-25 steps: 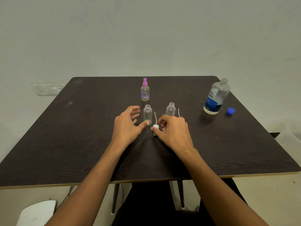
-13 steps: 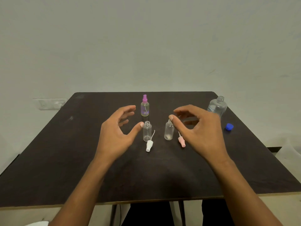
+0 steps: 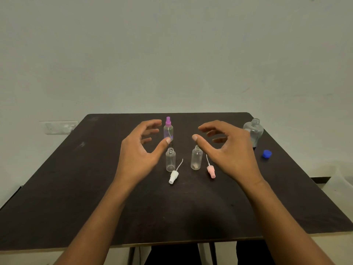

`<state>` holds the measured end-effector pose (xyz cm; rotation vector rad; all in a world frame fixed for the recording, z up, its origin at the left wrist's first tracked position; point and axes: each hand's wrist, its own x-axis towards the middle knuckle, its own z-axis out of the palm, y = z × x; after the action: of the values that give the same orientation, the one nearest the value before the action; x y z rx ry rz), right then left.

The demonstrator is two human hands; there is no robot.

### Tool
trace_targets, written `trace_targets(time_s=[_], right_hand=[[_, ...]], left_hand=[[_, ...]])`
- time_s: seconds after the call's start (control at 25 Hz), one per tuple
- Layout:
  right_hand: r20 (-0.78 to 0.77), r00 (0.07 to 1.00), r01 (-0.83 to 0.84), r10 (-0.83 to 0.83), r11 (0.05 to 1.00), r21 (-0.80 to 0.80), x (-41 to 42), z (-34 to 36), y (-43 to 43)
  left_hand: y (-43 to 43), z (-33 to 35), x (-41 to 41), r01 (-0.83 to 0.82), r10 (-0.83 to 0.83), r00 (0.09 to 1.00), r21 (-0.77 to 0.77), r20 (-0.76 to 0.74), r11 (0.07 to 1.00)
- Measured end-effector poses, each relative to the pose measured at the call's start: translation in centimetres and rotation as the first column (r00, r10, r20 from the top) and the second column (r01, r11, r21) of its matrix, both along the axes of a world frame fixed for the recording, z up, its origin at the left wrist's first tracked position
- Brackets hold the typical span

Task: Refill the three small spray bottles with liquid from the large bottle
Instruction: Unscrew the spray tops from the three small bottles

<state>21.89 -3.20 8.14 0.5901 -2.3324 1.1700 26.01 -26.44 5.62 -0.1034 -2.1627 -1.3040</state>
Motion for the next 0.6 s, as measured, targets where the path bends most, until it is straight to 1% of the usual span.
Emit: trace_targets(time_s=[0.08, 0.16, 0.24, 0.36, 0.48, 0.6], right_hand=[[0.022, 1.0, -0.016, 0.015, 1.0, 0.027, -2.0, 0.2, -0.7], [0.039, 0.999, -0.038, 0.035, 0.997, 0.071, -4.7, 0.5, -1.7], [0.067, 0.996, -0.073, 0.065, 0.99, 0.118, -7.7, 0.6, -3.0], [0.116, 0.988, -0.128, 0.104, 0.966, 0.224, -12.2, 0.3, -4.9], [0.17, 0.977, -0.179, 0.126, 0.922, 0.344, -16.6, -0.5, -6.7], [0.226, 0.966, -0.217, 0.124, 0.866, 0.45, -20.0, -1.6, -8.7]], left_hand=[[-1.1, -0.9, -2.6, -0.016, 0.015, 0.999, 0.037, 0.049, 0.999], [-2.3, -2.0, -5.7, -0.048, 0.042, 0.99, 0.043, 0.137, 0.998], [-3.3, -3.4, -8.9, -0.077, 0.074, 0.972, 0.007, 0.225, 0.997], [-3.9, -5.5, -12.7, -0.059, 0.078, 0.947, -0.069, 0.311, 0.996], [-3.7, -6.8, -15.4, -0.034, 0.076, 0.942, -0.133, 0.327, 0.991], [-3.4, -7.5, -17.2, -0.017, 0.061, 0.945, -0.138, 0.322, 0.99]])
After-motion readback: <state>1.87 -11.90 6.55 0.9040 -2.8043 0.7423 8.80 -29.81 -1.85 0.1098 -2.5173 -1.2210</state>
